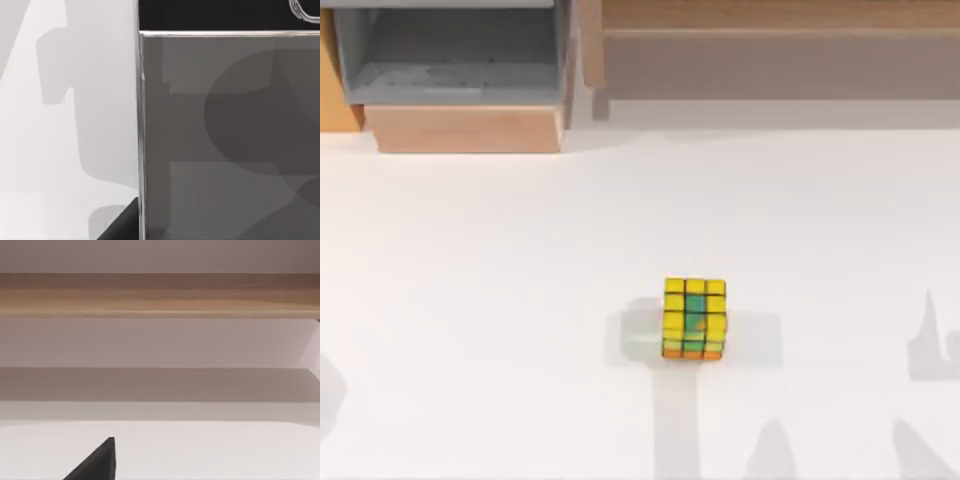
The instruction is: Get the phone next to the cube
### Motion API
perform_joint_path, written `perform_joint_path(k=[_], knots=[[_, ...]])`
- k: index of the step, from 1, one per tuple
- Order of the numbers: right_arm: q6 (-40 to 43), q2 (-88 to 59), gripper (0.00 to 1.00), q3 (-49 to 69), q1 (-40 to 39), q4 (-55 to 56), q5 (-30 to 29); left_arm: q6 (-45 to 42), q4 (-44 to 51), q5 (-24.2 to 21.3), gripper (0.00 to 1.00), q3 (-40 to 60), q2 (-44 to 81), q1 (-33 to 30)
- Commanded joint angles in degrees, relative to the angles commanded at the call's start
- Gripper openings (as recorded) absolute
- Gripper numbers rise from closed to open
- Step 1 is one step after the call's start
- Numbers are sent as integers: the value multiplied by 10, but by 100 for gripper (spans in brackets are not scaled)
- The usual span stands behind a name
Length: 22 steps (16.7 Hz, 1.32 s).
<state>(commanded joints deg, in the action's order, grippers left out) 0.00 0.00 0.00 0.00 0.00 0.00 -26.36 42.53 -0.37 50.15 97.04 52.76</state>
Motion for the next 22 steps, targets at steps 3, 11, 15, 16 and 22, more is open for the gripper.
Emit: perform_joint_path(k=[3,11,15,16,22], knots=[[0,0,100,0,0,0,0,1,21,0,0,10,-12,0],[0,0,100,0,0,0,0,21,36,-8,0,41,-31,-25],[0,0,100,0,0,0,0,73,68,-27,0,78,-29,-93],[0,0,100,0,0,0,0,89,78,-32,0,87,-25,-116],[0,0,100,0,0,0,0,210,139,-63,0,139,23,-289]])
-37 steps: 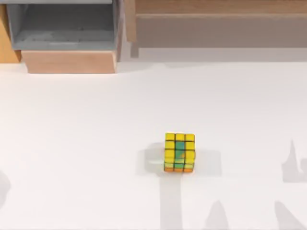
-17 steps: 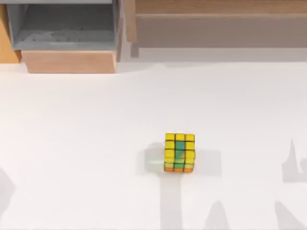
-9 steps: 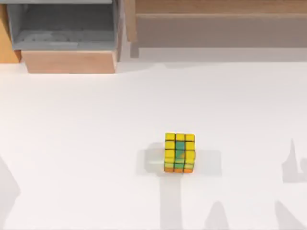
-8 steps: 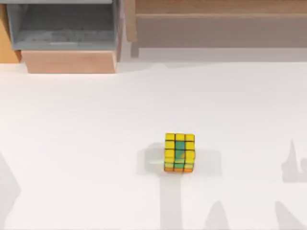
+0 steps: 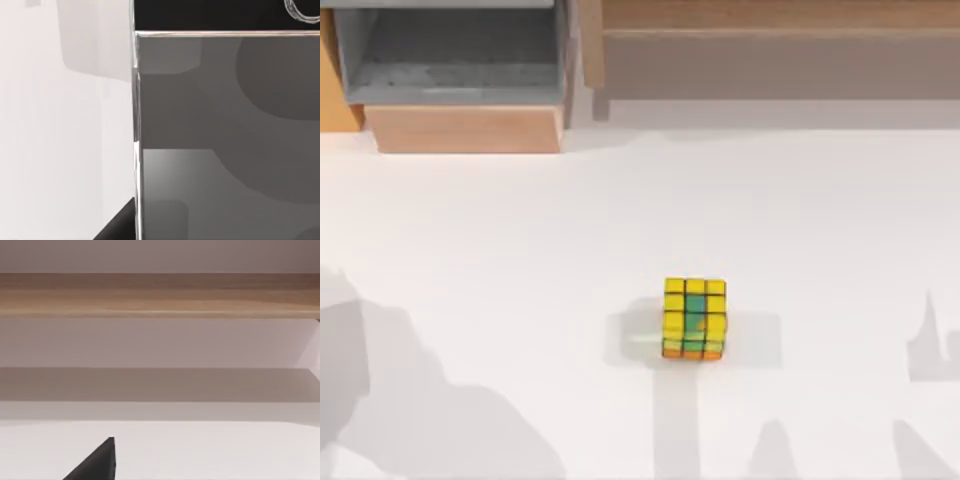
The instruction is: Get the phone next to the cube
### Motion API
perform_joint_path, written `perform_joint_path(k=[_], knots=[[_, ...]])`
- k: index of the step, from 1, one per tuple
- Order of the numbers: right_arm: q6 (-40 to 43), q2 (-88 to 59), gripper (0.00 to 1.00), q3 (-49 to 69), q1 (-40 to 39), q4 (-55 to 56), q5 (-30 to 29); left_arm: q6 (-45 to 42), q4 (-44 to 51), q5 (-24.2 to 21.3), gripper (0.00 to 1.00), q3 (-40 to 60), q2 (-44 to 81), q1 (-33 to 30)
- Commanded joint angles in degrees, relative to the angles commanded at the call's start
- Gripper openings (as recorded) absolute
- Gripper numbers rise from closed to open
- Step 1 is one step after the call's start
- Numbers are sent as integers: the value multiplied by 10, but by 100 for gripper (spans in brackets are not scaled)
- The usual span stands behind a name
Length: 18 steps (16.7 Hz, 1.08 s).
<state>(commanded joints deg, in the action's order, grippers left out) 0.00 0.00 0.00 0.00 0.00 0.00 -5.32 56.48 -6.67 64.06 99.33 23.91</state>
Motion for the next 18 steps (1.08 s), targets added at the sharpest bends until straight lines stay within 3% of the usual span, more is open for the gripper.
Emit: perform_joint_path(k=[6,11,18], knots=[[0,0,100,0,0,0,0,135,49,-11,0,57,60,-204],[0,0,100,0,0,0,0,237,67,6,0,110,94,-365],[0,0,100,0,0,0,0,333,64,55,0,172,105,-522]])
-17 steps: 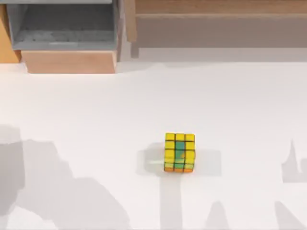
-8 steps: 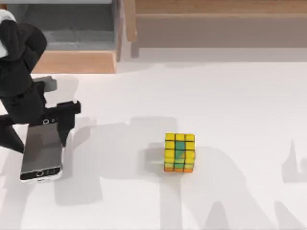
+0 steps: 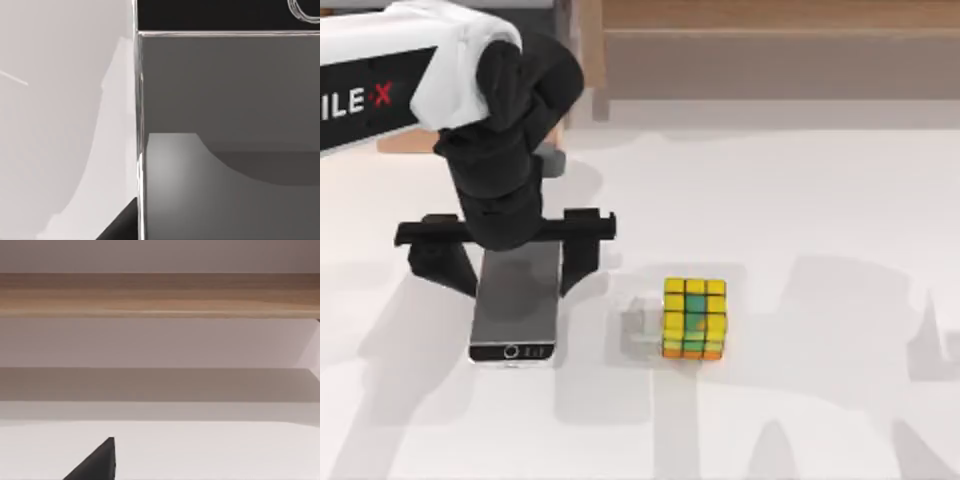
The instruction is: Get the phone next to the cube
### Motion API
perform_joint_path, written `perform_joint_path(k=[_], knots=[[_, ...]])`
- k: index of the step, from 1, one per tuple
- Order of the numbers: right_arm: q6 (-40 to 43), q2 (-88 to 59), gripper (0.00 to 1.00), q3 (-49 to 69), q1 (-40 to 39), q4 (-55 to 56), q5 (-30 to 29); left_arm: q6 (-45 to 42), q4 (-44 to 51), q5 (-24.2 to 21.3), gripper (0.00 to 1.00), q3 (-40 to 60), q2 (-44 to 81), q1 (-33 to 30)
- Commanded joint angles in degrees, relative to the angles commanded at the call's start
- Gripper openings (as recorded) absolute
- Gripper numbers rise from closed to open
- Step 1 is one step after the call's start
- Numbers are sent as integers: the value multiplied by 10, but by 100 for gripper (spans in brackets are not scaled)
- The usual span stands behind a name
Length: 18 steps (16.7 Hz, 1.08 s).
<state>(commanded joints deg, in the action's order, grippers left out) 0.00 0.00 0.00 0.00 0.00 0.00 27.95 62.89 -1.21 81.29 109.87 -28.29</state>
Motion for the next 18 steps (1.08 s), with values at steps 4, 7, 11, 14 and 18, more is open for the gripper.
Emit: perform_joint_path(k=[4,7,11,14,18], knots=[[0,0,100,0,0,0,0,17,-3,14,0,14,-2,-29],[0,0,100,0,0,0,0,17,-3,14,0,14,-2,-29],[0,0,100,0,0,0,0,16,-3,12,0,12,-2,-26],[0,0,100,0,0,0,0,19,-6,4,0,12,-3,-26],[0,0,100,0,0,0,0,22,-15,-18,0,9,-2,-27]])
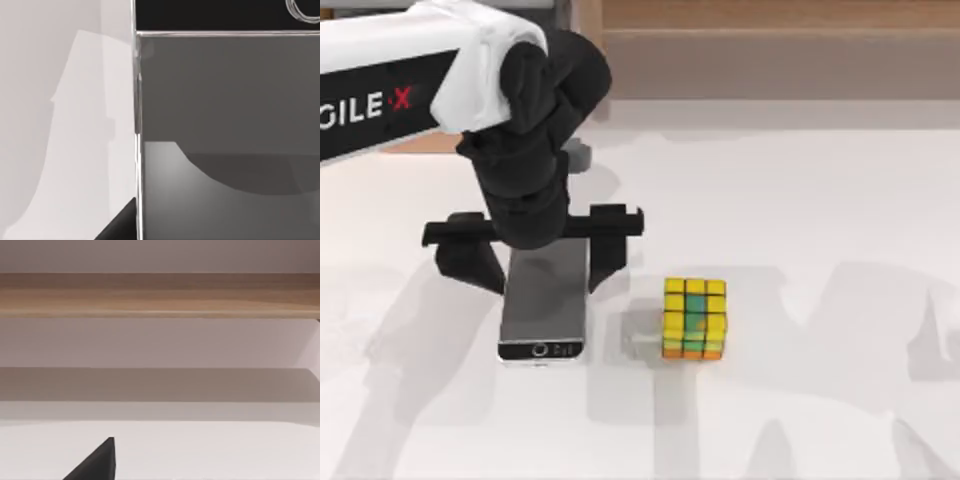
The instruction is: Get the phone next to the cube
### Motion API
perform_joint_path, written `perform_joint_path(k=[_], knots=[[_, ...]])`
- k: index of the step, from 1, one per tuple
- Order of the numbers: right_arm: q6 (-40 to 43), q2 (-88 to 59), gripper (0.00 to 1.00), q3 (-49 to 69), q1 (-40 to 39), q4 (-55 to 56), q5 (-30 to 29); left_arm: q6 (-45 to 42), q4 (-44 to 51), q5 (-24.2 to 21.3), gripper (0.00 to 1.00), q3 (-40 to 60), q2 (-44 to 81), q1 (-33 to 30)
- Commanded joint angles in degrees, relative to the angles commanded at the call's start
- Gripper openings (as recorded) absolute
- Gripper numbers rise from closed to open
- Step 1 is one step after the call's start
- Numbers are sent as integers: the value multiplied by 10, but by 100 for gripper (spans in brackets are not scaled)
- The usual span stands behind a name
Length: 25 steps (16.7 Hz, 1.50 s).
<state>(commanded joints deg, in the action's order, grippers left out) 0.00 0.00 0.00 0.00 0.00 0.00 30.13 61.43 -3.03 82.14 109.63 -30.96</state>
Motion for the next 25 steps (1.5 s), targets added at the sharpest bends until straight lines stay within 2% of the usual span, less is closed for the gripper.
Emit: perform_joint_path(k=[5,9,20,25], knots=[[0,0,100,0,0,0,0,2,-21,-27,0,-6,0,-1],[0,0,100,0,0,0,0,2,-44,-32,0,-14,4,-2],[0,0,100,0,0,0,0,-6,-104,30,0,-69,33,-1],[0,0,100,0,0,0,0,-6,-105,32,0,-74,38,-1]])
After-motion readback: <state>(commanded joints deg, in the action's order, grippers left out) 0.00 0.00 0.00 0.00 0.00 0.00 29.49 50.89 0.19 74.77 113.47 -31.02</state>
